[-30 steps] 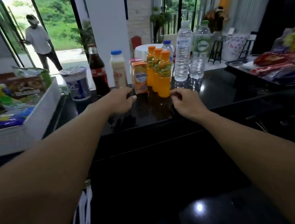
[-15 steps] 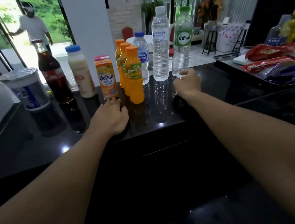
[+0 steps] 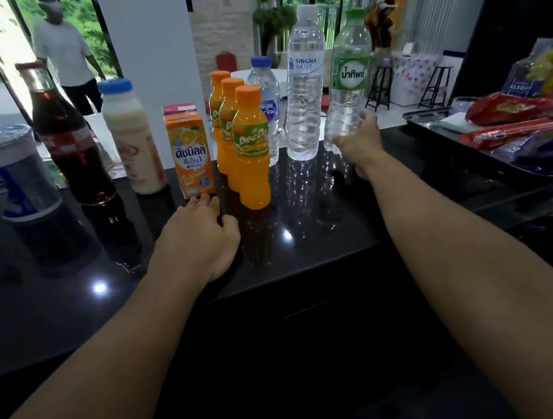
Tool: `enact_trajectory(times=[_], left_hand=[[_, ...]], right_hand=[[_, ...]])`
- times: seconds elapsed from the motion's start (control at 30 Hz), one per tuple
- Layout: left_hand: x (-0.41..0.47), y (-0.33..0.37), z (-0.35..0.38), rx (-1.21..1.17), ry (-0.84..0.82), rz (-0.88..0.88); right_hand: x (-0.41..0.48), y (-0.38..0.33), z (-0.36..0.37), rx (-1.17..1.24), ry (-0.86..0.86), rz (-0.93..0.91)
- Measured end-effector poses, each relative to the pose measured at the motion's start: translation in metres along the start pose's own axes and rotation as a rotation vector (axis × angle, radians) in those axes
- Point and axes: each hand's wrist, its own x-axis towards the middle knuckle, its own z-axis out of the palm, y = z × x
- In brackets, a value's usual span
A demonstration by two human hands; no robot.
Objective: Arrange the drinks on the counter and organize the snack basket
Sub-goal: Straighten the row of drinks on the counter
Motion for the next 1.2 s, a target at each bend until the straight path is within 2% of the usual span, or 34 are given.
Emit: enact_trajectory(times=[0.1, 0.17, 0.33, 0.6, 0.83, 1.07, 1.13, 1.2], left_hand=[[-0.002, 0.002, -0.003, -0.014, -0.016, -0.016], [-0.004, 0.002, -0.004, -0.024, -0.023, -0.028], [-0.005, 0.002, -0.005, -0.042, -0.023, -0.031], [-0.006, 0.004, -0.006, -0.045, -0.002, -0.036], [-0.006, 0.003, -0.007, -0.058, -0.019, -0.037], [-0.005, 0.002, -0.005, -0.068, -0.005, -0.032], [-0.005, 0.002, -0.004, -0.07, 0.004, -0.03], [-0.004, 0.001, -0.004, -0.068, 0.001, -0.028]], right_hand=[[0.0, 0.001, 0.001, -0.09, 0.085, -0.016], [0.0, 0.003, -0.002, -0.113, 0.08, -0.015], [0.004, 0.003, -0.016, 0.028, -0.172, -0.029], [0.006, 0.008, -0.01, -0.253, -0.008, -0.063], [0.005, 0.007, -0.013, -0.072, -0.151, -0.096], [0.002, 0.005, -0.004, -0.355, 0.071, -0.094], [0.002, 0.004, -0.004, -0.382, 0.078, -0.08], [0.002, 0.004, -0.008, -0.311, 0.012, -0.072]])
